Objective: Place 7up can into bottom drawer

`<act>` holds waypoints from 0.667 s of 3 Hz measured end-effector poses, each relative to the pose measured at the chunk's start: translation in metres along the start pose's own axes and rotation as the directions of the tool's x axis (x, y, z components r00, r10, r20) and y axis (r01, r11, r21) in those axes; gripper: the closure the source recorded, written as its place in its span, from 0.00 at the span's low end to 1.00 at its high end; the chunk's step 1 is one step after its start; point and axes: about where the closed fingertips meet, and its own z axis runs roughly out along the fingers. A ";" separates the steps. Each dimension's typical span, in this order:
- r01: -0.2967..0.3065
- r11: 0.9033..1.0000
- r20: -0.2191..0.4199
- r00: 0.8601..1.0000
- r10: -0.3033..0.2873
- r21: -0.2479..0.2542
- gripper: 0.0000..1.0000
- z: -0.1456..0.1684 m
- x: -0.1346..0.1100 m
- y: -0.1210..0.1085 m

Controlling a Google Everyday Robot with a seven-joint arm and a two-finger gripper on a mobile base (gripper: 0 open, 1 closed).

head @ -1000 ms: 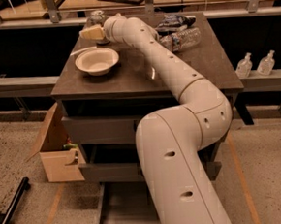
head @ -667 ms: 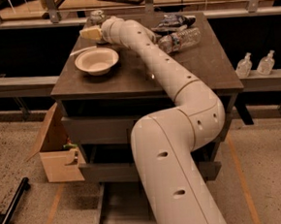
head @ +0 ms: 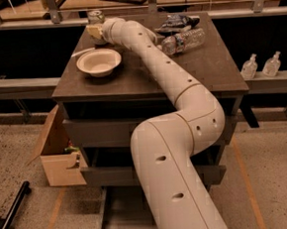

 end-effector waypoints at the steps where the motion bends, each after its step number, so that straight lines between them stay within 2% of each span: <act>1: -0.003 1.000 0.066 0.998 0.002 0.014 0.92 -0.016 -0.034 -0.015; 2: -0.009 1.000 0.098 0.995 0.007 0.023 1.00 -0.053 -0.066 -0.037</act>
Offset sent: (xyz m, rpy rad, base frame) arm -0.0722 -0.1053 0.1072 0.0906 -0.1032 -0.0352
